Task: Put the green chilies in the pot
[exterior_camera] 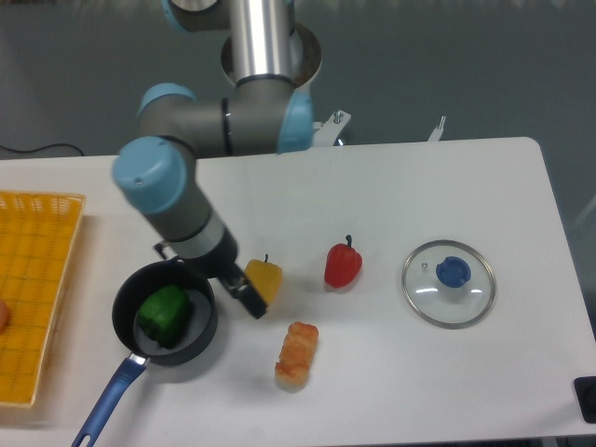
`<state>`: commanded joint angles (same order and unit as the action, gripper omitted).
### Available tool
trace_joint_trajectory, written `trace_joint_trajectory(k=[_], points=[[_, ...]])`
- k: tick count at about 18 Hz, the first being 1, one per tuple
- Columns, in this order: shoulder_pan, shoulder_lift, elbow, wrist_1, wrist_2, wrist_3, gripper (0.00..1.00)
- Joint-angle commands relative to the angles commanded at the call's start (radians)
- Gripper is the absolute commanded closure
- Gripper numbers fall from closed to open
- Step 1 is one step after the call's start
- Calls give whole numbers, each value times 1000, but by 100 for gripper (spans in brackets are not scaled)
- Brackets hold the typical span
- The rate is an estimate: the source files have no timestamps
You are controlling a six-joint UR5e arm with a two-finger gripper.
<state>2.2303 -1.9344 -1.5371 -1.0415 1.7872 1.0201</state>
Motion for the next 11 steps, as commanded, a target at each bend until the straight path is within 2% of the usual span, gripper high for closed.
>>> trace_joint_trajectory(k=[4, 7, 11], points=[[80, 9, -17, -6, -127, 20, 0], [176, 11, -28, -14, -221, 196, 0], [241, 9, -28, -38, -220, 271, 0]])
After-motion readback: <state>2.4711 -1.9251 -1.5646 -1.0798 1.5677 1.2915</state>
